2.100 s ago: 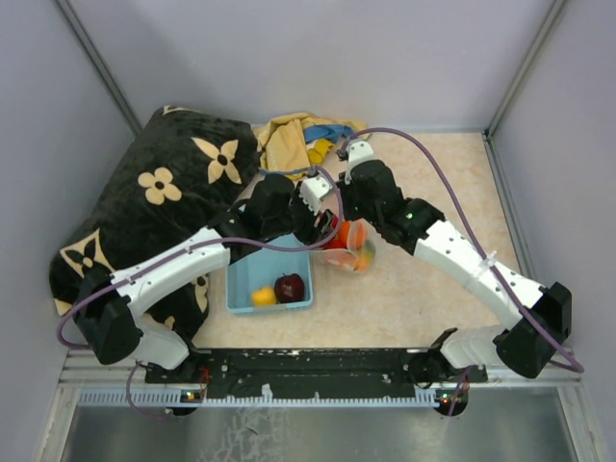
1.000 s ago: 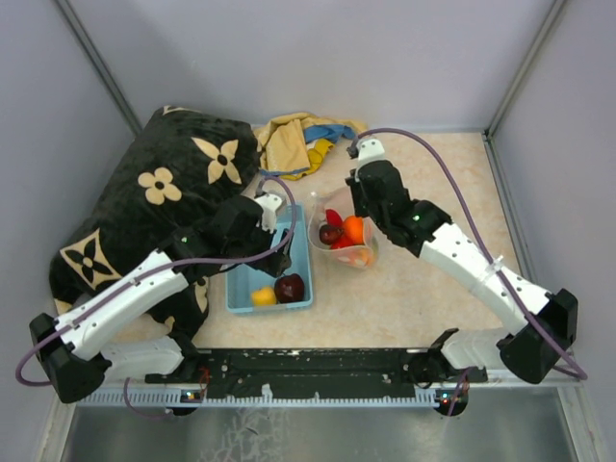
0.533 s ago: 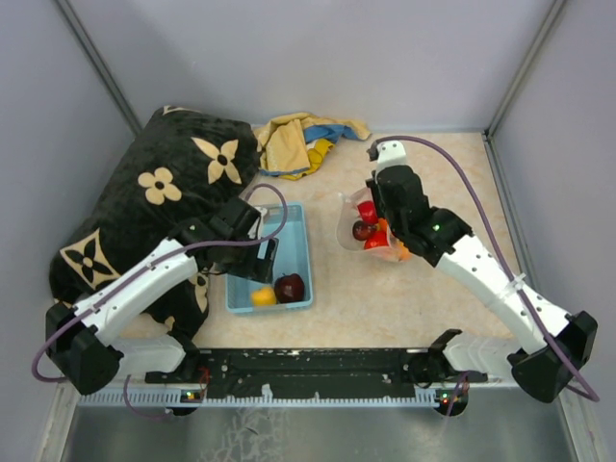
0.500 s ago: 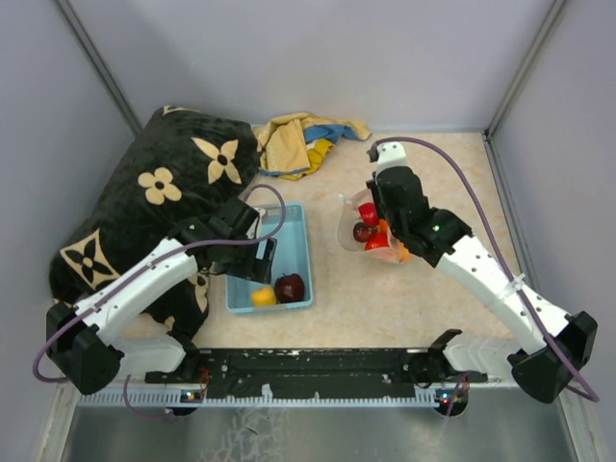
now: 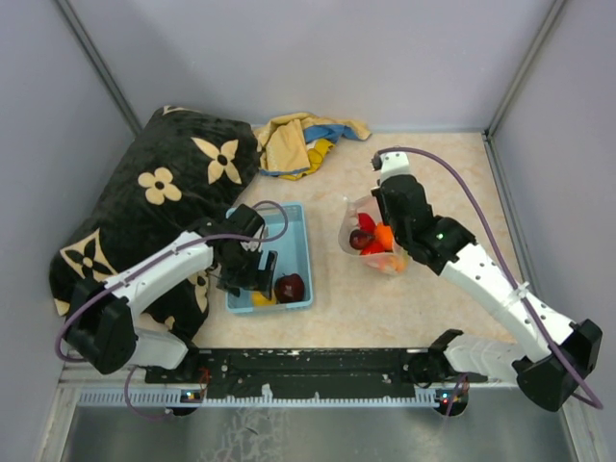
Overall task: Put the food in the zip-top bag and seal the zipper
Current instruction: Pick up the fake fruit from the bin.
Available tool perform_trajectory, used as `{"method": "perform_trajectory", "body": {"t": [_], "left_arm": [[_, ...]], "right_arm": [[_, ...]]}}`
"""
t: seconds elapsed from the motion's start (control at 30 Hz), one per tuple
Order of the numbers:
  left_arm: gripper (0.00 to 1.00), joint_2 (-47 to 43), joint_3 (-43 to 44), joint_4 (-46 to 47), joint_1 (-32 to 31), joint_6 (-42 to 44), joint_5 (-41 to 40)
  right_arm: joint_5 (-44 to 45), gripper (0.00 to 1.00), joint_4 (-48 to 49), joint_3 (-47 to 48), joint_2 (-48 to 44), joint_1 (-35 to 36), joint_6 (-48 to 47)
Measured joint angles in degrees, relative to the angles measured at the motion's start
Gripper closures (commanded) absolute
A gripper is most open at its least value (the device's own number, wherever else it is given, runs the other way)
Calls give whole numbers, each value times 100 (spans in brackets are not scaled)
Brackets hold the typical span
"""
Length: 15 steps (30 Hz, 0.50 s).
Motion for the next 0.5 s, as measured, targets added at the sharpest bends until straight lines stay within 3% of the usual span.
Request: {"method": "perform_trajectory", "body": {"t": [0.5], "left_arm": [[14,660,-527,793,15,-343,107]], "right_arm": [[11,98,214,-223,-111,-26,-195]]}}
